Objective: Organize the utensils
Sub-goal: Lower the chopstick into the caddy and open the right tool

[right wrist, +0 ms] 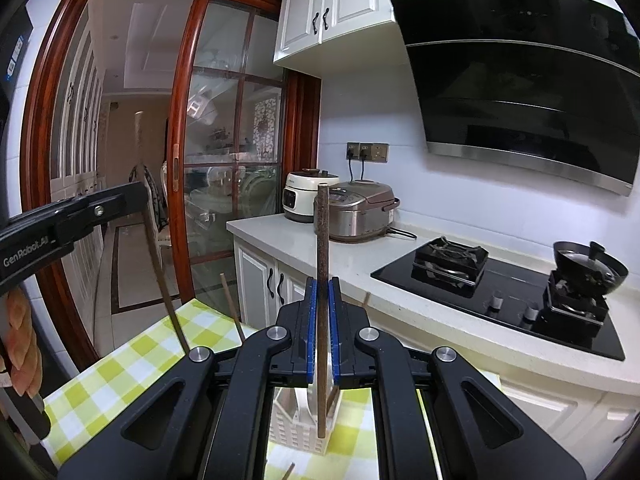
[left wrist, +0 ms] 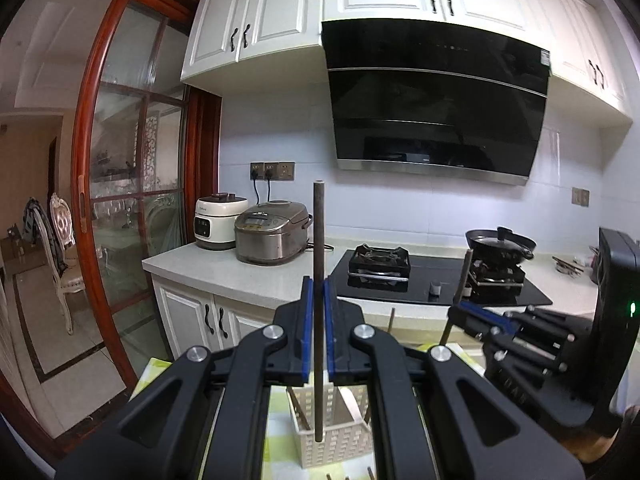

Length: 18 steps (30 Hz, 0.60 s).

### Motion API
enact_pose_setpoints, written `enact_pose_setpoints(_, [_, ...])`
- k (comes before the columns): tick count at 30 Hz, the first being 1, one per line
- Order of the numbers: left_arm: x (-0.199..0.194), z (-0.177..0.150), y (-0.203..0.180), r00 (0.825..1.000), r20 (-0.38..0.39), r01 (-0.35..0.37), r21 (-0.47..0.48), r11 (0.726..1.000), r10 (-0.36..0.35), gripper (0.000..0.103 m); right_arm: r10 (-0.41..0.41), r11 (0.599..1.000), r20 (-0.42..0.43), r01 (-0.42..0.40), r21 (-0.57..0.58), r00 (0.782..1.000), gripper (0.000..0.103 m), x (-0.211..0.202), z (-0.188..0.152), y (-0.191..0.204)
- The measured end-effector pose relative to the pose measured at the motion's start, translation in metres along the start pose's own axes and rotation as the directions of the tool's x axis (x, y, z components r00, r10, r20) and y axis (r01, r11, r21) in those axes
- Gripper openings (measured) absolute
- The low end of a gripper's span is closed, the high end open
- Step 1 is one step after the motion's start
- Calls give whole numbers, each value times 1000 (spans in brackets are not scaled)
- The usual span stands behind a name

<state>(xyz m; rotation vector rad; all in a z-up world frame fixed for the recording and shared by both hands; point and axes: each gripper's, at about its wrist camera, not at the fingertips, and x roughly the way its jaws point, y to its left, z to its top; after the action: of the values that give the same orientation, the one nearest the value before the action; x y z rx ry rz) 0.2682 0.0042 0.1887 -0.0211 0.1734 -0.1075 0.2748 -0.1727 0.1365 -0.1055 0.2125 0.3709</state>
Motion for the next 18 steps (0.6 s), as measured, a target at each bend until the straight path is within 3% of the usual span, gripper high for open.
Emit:
enact_pose_setpoints(7, [56, -18, 14, 998, -65, -11, -64, 998, 7, 5, 42, 999, -20, -42, -3, 999, 6, 50, -12, -4])
enact_pose_setpoints(18, [121, -85, 25, 968, -250, -5, -103, 995, -21, 5, 58, 998, -187, -61, -8, 981, 6, 112, -53, -10])
